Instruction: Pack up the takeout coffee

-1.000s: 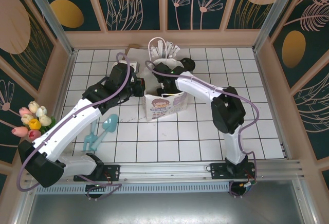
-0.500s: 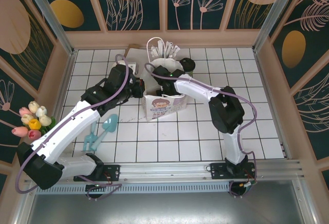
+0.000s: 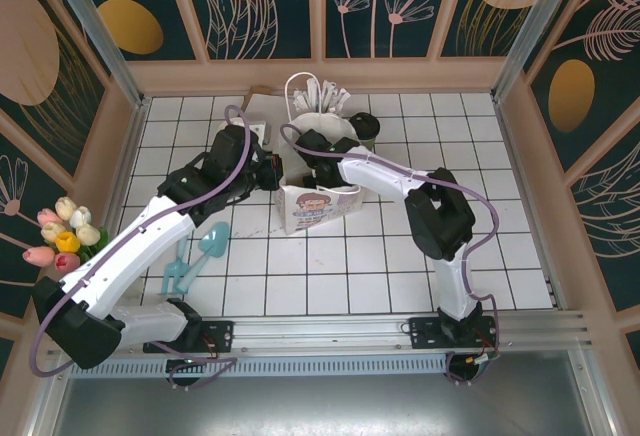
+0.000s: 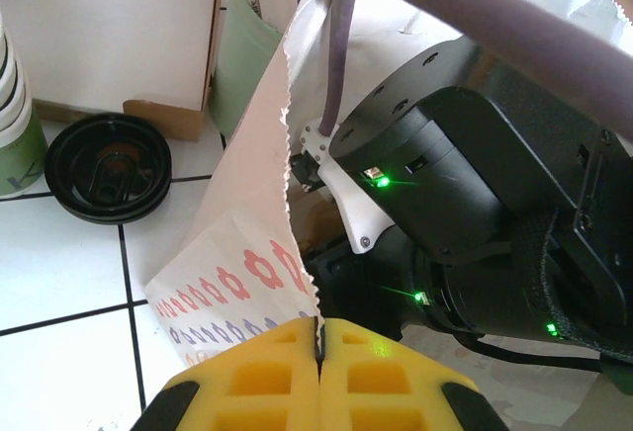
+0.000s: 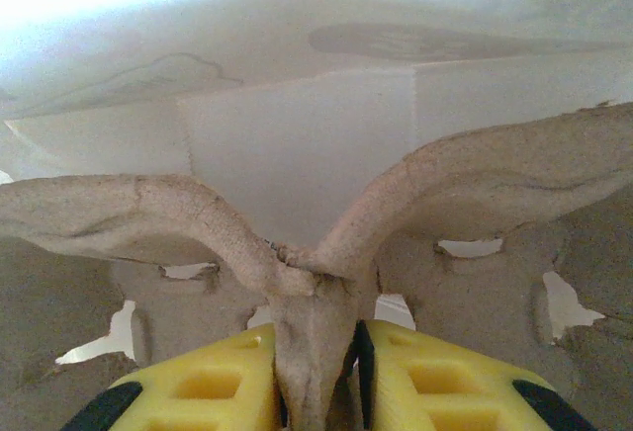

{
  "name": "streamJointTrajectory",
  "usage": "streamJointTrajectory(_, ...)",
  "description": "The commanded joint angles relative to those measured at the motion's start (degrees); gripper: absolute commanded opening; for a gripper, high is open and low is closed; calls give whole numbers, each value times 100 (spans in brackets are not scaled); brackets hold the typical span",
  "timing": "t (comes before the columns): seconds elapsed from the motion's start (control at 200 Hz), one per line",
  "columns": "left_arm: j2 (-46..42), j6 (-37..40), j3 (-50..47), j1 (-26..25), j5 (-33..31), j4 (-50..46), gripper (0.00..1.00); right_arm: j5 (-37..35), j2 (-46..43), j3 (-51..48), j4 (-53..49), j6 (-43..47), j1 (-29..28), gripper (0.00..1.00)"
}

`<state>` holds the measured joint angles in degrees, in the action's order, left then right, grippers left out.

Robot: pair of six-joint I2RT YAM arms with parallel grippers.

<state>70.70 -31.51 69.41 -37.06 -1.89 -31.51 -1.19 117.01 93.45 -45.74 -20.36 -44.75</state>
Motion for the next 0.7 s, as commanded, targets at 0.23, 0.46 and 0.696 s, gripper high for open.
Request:
streamJointTrajectory(0.23, -50, 114, 11, 13, 40, 241, 0, -350, -337, -46, 126, -54, -42, 42)
streamJointTrajectory(0.46, -73, 131, -6, 13, 9, 224, 0, -178, -692, -165, 254, 175, -51, 59)
streamJointTrajectory(0.696, -120, 222, -20, 14, 125, 243, 0, 222, -1003, -207, 363, 779, -53, 75)
